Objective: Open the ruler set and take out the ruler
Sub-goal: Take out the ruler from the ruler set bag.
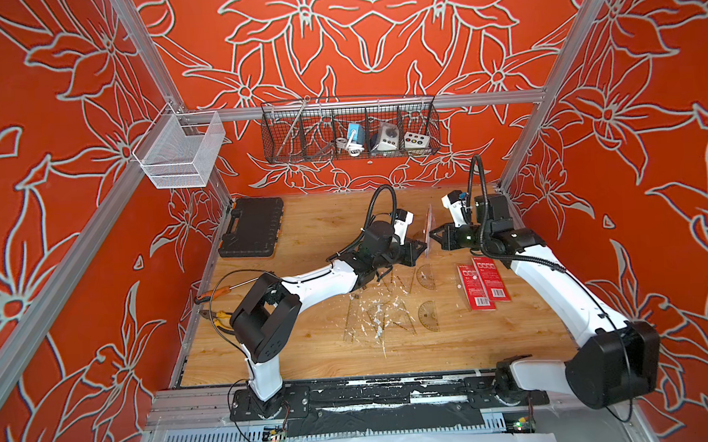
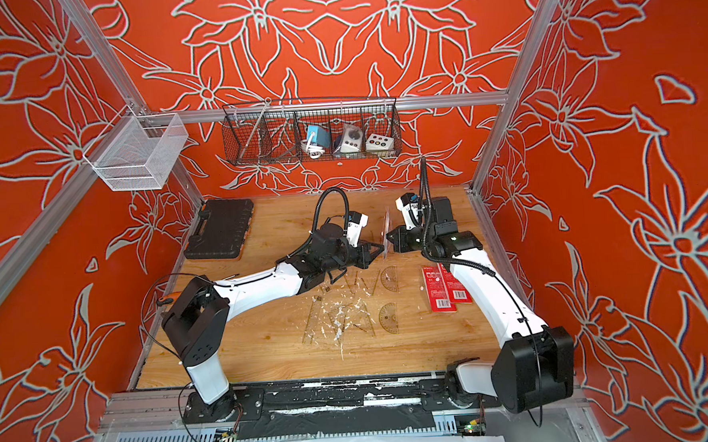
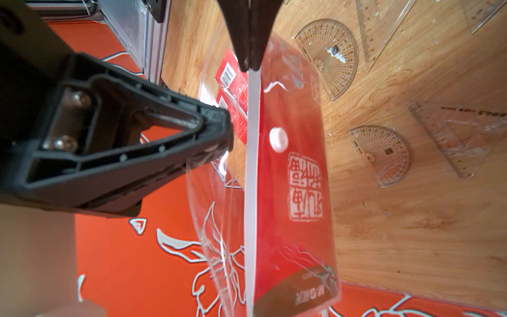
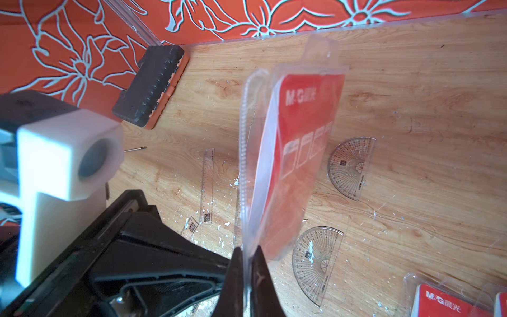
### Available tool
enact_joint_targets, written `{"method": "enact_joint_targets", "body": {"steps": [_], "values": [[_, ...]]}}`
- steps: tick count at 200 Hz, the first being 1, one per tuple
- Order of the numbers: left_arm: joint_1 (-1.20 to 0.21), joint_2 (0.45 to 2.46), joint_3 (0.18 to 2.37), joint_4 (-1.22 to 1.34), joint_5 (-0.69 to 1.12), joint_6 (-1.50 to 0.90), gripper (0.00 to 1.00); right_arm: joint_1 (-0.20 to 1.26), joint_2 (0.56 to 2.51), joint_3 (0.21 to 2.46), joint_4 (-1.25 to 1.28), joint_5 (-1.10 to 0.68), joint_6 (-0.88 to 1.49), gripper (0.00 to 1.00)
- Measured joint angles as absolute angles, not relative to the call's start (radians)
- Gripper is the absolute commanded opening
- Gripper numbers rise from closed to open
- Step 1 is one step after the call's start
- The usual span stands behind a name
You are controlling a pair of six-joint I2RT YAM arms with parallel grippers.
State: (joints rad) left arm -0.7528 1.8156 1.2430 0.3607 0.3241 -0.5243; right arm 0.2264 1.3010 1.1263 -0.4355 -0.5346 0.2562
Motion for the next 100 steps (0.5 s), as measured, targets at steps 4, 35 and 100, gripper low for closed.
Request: {"method": "enact_joint_targets", "body": {"steps": [4, 35, 100], "values": [[-0.753, 1.818, 1.246, 0.361, 0.322, -0.524, 0.00, 0.226, 1.301, 1.126, -0.436, -0.537, 0.257, 0.00], [-0.753, 1.834, 1.264, 0.358, 0.294, -0.520, 0.00, 0.226, 1.284, 1.121, -0.436, -0.552, 0.257, 0.00], [-0.753, 1.850, 1.272, 0.358, 0.228, -0.518, 0.13, 0.226, 1.245, 1.115, -0.448, -0.567, 0.256, 0.00]]}}
